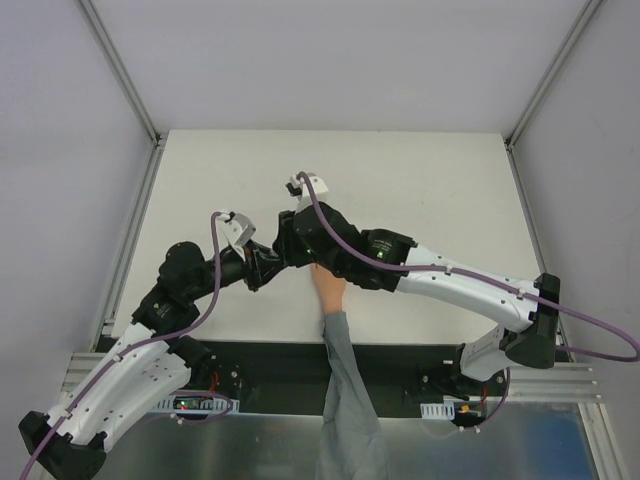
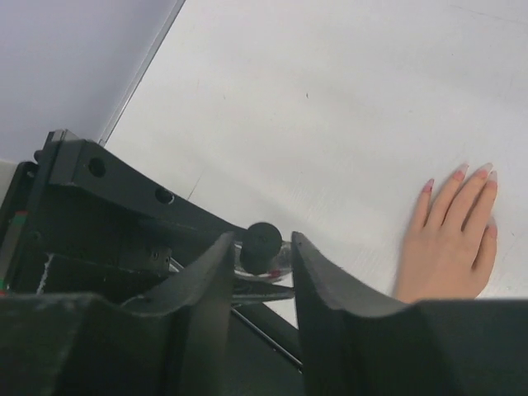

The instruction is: Paint the nails

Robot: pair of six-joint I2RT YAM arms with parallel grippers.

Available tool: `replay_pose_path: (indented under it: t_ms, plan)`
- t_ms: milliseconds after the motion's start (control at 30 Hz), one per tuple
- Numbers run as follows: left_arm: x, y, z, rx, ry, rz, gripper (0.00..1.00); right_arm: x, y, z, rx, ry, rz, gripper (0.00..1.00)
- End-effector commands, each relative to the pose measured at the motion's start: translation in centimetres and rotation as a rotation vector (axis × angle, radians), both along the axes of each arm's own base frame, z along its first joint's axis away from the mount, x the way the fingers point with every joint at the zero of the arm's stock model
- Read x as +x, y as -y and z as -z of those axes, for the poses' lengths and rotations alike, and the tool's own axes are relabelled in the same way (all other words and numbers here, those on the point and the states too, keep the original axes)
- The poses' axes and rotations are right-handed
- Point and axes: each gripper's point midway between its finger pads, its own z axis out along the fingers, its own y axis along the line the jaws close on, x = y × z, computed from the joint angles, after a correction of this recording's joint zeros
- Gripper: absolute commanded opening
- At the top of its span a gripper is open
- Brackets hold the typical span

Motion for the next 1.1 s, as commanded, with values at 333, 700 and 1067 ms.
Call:
replay_pose_path:
  t_ms: [333,700,1067]
  plan:
    - [-8.5,2.6,-4.5,-0.068,0.087,0.567,0.0,-7.2,0.7,0.7,0.034,0.13,-0.761,0.01]
    - [-8.8,2.3,-4.3,-0.065,0.106,0.588,0.0,-8.1,2.7,0.3,0.234,0.115,-0.987,0.0]
    - [-3.6,1.3,-3.5,-0.022,0.122,0.263,0.0,-1.6,4.8,-0.9,0.162,0.053,-0.263,0.47]
